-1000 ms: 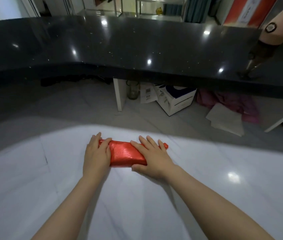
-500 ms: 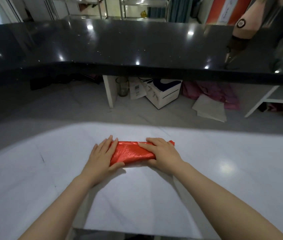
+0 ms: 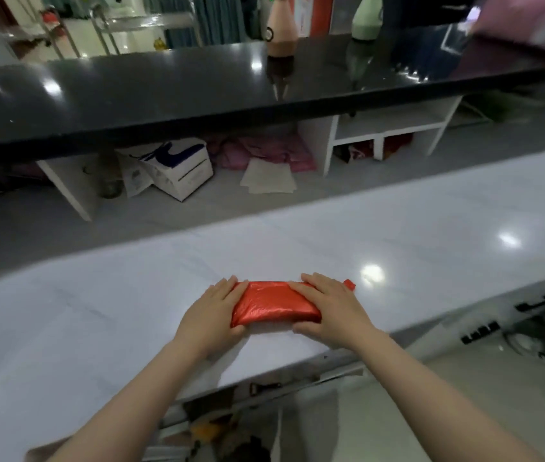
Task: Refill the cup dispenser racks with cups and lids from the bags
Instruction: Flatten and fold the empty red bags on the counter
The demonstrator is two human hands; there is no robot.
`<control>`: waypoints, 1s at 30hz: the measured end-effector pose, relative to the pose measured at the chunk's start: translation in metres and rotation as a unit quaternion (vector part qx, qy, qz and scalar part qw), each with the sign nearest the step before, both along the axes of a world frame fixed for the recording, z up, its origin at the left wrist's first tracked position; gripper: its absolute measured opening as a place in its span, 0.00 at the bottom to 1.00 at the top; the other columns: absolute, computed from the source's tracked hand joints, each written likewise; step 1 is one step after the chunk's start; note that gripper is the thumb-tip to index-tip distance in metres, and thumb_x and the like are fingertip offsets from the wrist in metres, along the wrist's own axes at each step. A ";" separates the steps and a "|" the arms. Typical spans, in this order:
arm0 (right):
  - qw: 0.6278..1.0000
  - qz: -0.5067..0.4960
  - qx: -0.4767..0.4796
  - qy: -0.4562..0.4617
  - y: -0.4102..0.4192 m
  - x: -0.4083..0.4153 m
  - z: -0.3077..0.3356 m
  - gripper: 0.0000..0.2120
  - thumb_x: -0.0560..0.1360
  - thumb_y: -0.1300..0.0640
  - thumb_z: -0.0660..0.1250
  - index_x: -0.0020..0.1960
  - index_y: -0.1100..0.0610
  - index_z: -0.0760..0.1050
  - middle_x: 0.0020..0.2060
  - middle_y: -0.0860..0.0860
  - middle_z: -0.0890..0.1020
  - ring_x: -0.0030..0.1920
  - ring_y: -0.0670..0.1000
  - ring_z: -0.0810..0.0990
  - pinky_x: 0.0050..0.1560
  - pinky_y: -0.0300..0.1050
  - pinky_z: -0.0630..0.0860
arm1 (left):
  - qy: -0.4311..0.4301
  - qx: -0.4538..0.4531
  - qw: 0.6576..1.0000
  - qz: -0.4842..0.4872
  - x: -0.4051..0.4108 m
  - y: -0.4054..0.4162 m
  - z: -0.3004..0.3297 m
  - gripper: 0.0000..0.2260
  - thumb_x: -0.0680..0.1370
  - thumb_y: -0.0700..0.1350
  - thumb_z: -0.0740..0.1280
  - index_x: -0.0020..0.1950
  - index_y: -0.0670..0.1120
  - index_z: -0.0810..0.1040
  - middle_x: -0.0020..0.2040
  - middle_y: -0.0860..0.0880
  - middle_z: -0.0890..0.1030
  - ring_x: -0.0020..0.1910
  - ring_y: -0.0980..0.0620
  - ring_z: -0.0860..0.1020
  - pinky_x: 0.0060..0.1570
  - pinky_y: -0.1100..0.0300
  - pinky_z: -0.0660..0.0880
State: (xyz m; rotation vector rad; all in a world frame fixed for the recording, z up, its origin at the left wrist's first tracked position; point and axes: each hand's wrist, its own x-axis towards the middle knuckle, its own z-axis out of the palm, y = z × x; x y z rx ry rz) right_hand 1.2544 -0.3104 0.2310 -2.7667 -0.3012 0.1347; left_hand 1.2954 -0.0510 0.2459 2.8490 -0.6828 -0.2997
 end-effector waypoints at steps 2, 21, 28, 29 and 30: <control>1.000 -0.015 -0.011 0.012 -0.031 -0.028 -0.001 0.43 0.64 0.26 0.60 0.75 0.37 0.53 0.75 0.44 0.60 0.75 0.50 0.56 0.74 0.51 0.52 | -0.001 -0.005 1.000 -0.024 -0.015 -0.033 0.000 0.39 0.72 0.56 0.65 0.78 0.55 0.50 0.79 0.52 0.52 0.77 0.52 0.51 0.73 0.59 0.50; 0.822 -0.502 0.174 -0.206 -0.257 -0.345 0.000 0.20 0.63 0.70 0.73 0.51 0.54 0.80 0.49 0.47 0.76 0.48 0.46 0.77 0.50 0.37 0.73 | 0.009 -0.169 0.932 -0.321 -0.159 -0.389 0.015 0.12 0.71 0.41 0.71 0.53 0.49 0.77 0.45 0.51 0.82 0.45 0.49 0.80 0.48 0.57 0.72; 0.589 -0.690 0.318 -0.275 -0.333 -0.425 0.007 0.16 0.67 0.61 0.78 0.48 0.46 0.76 0.41 0.39 0.81 0.43 0.40 0.80 0.41 0.29 0.73 | 0.161 -0.242 0.865 -0.409 -0.209 -0.558 0.009 0.18 0.72 0.40 0.70 0.52 0.61 0.71 0.47 0.60 0.79 0.45 0.57 0.77 0.44 0.61 0.72; 0.569 -0.699 0.329 -0.282 -0.347 -0.433 0.008 0.16 0.67 0.60 0.77 0.49 0.48 0.77 0.42 0.40 0.82 0.43 0.41 0.80 0.42 0.30 0.74 | 0.178 -0.244 0.853 -0.426 -0.214 -0.583 0.007 0.18 0.72 0.39 0.70 0.53 0.60 0.73 0.48 0.59 0.80 0.47 0.57 0.78 0.46 0.63 0.72; 0.552 -0.707 0.335 -0.288 -0.362 -0.440 0.009 0.15 0.68 0.60 0.77 0.51 0.49 0.77 0.43 0.42 0.82 0.43 0.42 0.81 0.42 0.32 0.76 | 0.196 -0.246 0.841 -0.440 -0.220 -0.607 0.004 0.19 0.72 0.39 0.70 0.55 0.60 0.73 0.49 0.59 0.80 0.48 0.57 0.78 0.46 0.68 0.71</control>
